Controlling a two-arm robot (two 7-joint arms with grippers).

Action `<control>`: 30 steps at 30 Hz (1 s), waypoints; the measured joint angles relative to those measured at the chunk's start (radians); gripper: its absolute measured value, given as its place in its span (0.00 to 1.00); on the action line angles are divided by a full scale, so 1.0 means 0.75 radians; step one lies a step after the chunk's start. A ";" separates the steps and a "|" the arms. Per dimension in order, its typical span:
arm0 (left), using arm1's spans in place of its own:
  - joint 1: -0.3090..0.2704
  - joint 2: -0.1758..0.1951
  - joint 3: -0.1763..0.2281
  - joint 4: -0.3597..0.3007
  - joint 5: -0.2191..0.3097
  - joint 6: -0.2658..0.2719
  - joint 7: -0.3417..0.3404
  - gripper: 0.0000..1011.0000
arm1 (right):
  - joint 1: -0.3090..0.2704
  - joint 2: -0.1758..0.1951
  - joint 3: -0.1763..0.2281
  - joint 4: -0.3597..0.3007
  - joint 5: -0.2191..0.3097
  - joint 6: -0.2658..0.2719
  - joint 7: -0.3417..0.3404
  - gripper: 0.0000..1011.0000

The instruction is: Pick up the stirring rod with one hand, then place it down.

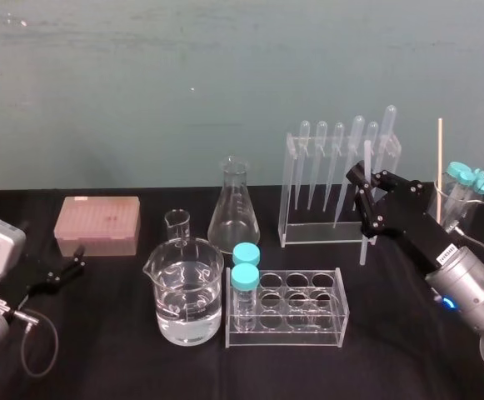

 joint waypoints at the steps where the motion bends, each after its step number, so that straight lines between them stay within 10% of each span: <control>1: 0.000 0.000 0.000 0.000 0.000 0.000 0.000 0.99 | 0.000 0.000 0.000 0.000 0.000 0.000 0.000 0.07; 30: 0.000 0.000 0.000 0.000 0.000 0.000 0.000 0.99 | 0.000 0.000 0.000 0.000 0.000 0.000 0.000 0.07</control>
